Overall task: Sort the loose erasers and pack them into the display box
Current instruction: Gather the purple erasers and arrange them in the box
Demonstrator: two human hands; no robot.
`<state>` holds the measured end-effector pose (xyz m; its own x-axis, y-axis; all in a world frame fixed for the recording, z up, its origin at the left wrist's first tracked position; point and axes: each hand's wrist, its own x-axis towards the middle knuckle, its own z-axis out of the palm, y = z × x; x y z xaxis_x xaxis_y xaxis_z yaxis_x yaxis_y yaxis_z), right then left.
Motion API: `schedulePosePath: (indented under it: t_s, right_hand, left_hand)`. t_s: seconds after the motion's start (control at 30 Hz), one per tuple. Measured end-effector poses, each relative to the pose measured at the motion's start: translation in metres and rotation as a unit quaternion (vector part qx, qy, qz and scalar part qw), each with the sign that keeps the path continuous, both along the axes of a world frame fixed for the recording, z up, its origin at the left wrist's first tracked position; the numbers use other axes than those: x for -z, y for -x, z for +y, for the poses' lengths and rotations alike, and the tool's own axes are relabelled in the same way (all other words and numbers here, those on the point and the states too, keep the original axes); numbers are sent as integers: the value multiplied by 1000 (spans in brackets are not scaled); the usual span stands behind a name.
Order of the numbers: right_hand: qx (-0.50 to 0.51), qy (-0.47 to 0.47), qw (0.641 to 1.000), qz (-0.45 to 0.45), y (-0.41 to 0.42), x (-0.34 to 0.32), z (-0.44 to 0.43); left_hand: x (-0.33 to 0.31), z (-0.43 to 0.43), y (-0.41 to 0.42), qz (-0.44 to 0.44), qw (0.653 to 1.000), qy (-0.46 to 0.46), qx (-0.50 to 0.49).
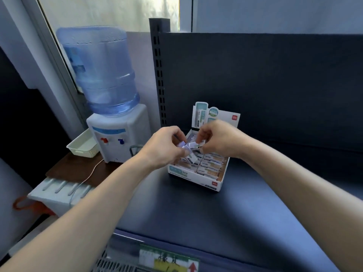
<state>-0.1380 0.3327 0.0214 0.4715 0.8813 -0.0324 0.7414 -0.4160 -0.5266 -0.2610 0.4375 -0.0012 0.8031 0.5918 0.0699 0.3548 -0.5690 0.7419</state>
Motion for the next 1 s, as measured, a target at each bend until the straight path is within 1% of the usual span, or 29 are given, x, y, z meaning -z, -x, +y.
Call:
schedulePosePath:
  t_s: [0.1, 0.27, 0.37, 0.47, 0.63, 0.73, 0.83, 0.9, 1.0]
  right_hand:
    - [10, 19, 1000, -6, 4, 2, 2]
    - [34, 36, 996, -76, 7, 3, 6]
    - [47, 45, 993, -99, 8, 6, 7]
    - [53, 54, 992, -99, 9, 6, 8]
    - [58, 63, 992, -98, 12, 6, 10]
    - [60, 66, 991, -96, 15, 6, 11]
    - [78, 62, 988, -115, 17, 4, 9]
    - [95, 56, 984, -142, 18, -1, 5]
    - [131, 76, 958, -244, 19, -14, -11]
  left_hand:
    - [4, 8, 1, 5, 1000, -21, 17]
    - [7, 15, -2, 33, 995, -92, 21]
    - [9, 16, -3, 51, 991, -119, 31]
    - [9, 18, -3, 47, 991, -111, 52]
    - [8, 20, -3, 66, 989, -103, 78]
    - [10, 21, -3, 65, 988, -112, 85]
    - [5, 22, -6, 62, 986, -126, 93]
    - [-3, 22, -9, 35, 986, -131, 93]
    - [-19, 9, -17, 1, 980, -163, 113]
